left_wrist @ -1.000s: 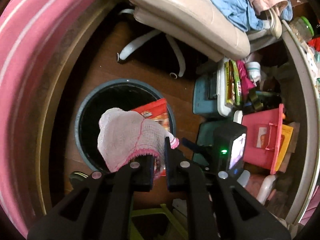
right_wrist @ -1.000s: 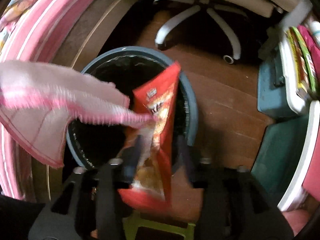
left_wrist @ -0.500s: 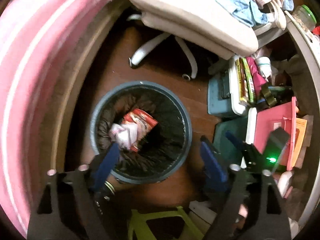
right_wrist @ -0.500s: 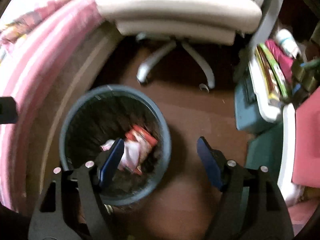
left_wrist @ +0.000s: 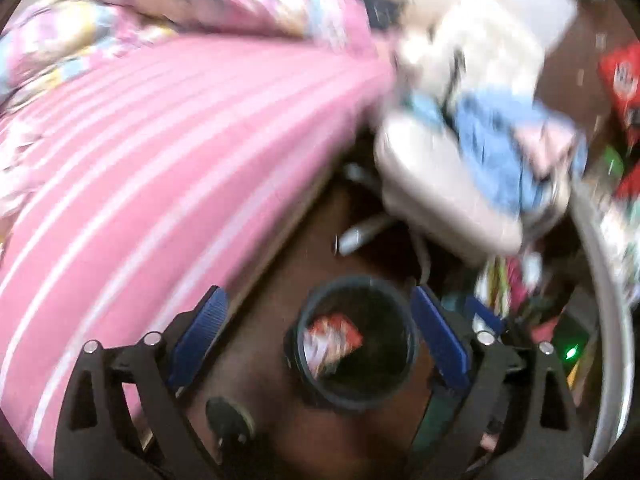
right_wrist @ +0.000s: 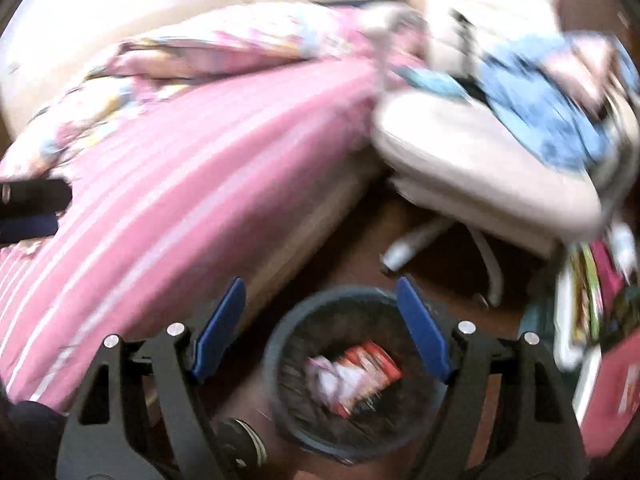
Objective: Collect trash
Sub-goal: 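Return both tools to the bed and lower the right gripper onto the white tissue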
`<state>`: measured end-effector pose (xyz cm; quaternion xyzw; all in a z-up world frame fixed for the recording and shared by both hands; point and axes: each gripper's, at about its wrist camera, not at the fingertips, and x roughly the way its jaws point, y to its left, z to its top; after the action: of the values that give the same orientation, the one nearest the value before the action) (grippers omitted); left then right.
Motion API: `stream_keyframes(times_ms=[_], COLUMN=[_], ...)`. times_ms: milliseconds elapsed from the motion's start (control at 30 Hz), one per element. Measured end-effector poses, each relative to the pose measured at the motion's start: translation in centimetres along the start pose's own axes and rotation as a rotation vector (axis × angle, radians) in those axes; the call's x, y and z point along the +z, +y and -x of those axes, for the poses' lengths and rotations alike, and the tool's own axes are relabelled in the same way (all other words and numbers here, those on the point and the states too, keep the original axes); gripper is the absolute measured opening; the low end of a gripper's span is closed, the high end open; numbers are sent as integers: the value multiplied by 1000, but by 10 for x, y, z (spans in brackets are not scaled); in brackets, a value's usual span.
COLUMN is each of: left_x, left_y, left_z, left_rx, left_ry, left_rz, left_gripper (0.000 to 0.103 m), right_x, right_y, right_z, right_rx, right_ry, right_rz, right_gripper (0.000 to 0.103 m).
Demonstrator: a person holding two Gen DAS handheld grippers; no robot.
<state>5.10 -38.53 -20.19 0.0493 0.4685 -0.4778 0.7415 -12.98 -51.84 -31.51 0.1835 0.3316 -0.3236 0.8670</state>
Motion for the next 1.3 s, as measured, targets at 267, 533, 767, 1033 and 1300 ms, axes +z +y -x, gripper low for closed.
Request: stream_keyframes(times_ms=[267,533,767,1033,1300], left_x=[9,-8,-20,-17,-1], left_y=[126,247,356,441,476], left_z=[100,163,186,170,134], left_rx=[184,384,416,415,401], left_ry=[-122,-158,-170,-161,-126], left_rz=[121,249,425,539,518], left_gripper=[92,95,95,95,95], right_x=[44,63,70,71,58], right_y=[141,294,406,498,542], right_z=[12,-8,-40,-81,-123], right_rx=[215,373,461,509,473], right_ry=[-40,31,86,125,187], right_rz=[187,345,484,606,688], right_gripper=[77,76,73,73,67])
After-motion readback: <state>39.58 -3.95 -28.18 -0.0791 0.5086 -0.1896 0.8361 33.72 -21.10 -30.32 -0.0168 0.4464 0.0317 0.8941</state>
